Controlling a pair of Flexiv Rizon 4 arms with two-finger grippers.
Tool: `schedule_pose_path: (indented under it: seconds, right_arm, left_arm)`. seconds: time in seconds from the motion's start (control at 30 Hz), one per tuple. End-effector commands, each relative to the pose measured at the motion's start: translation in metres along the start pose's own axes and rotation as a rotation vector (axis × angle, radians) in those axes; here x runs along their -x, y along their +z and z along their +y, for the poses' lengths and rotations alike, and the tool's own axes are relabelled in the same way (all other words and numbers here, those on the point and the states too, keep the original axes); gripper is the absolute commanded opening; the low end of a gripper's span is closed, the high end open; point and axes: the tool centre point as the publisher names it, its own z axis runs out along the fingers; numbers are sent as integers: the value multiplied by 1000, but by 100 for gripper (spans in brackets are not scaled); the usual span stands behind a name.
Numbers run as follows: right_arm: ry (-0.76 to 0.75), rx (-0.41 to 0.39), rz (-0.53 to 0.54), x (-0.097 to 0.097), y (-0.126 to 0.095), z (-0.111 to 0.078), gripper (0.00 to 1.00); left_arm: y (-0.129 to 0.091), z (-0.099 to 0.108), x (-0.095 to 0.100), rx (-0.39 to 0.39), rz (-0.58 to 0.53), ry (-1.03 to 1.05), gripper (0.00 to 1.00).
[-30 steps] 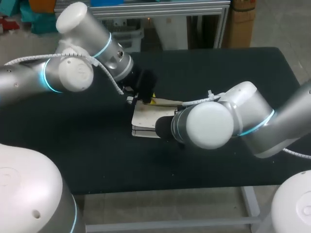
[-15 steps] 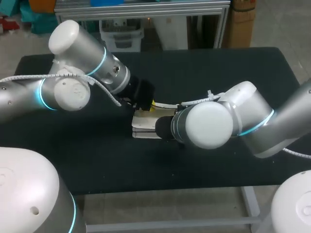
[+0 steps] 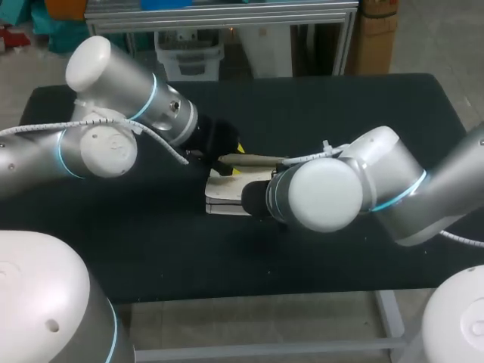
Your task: Pick up the bag, open it, inspect its contents, close it, and place it on the opposite side
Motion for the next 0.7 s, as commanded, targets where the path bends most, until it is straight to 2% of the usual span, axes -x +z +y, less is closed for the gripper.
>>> schedule_pose_path:
  seconds: [0.03,0.13,0.23,0.27,0.33,0.53,0.7]
  right_arm:
    - [0,-4,-4,-2,3,2,0]
    - [0,-4,-4,-2,3,2,0]
    - [0,-4,-4,-2,3,2,0]
    - [0,-4,-4,-2,3,2,0]
    - [0,-4,-4,-2,3,2,0]
    - [0,-4,-4,-2,3,2,0]
    - [0,-4,-4,-2,3,2,0]
  left_arm:
    - [-8,-2,1,6,-9,-7,45]
    - [-9,-3,5,17,-11,-17,31]
    - [-9,-3,8,23,-11,-23,25]
    - [-9,-3,9,24,-10,-25,20]
    - [-9,-3,10,26,-11,-28,0]
    - [-8,-3,8,34,-10,-22,0]
    - [-6,-7,-2,34,5,12,0]
